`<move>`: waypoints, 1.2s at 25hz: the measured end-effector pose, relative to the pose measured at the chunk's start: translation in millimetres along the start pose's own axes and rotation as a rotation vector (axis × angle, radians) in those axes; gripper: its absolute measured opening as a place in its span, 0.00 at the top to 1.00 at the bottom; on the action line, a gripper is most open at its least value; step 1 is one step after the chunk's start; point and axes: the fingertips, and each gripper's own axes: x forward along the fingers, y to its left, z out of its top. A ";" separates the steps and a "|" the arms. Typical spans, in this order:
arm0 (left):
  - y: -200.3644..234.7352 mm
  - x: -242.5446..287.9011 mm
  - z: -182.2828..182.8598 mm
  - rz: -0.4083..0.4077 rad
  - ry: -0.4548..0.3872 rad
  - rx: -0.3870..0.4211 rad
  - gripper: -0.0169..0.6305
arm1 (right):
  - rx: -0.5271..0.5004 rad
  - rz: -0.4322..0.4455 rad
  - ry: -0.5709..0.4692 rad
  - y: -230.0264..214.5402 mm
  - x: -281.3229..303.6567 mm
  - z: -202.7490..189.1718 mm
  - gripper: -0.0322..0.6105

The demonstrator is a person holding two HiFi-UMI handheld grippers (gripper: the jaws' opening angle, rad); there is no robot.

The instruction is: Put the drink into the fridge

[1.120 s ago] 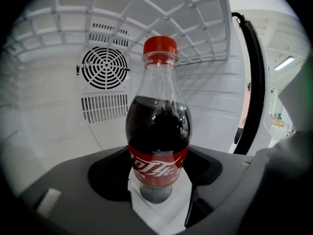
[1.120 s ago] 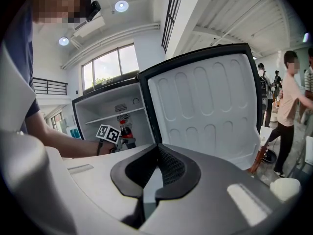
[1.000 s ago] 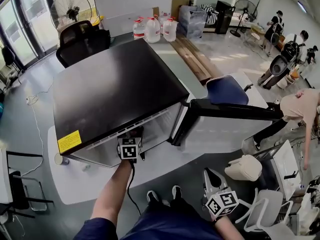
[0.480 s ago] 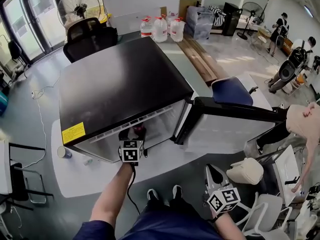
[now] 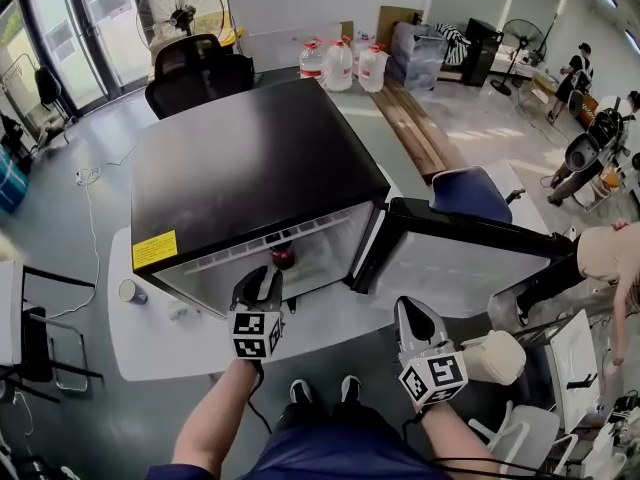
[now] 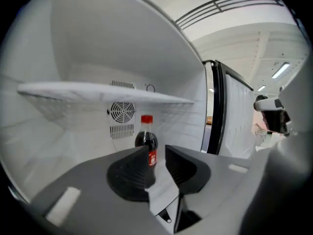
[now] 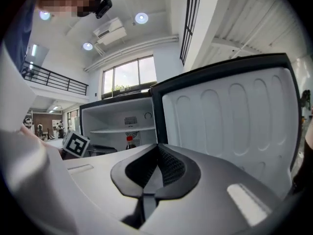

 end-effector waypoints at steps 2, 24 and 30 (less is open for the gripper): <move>-3.2 -15.9 21.5 0.022 -0.066 -0.008 0.87 | -0.030 0.028 -0.027 5.3 9.5 13.2 0.95; -2.8 -129.2 129.0 0.137 -0.341 -0.030 0.91 | -0.100 0.290 -0.134 76.2 51.0 66.8 0.95; -0.2 -139.2 129.3 0.151 -0.342 -0.044 0.91 | -0.102 0.299 -0.140 78.2 48.3 68.6 0.95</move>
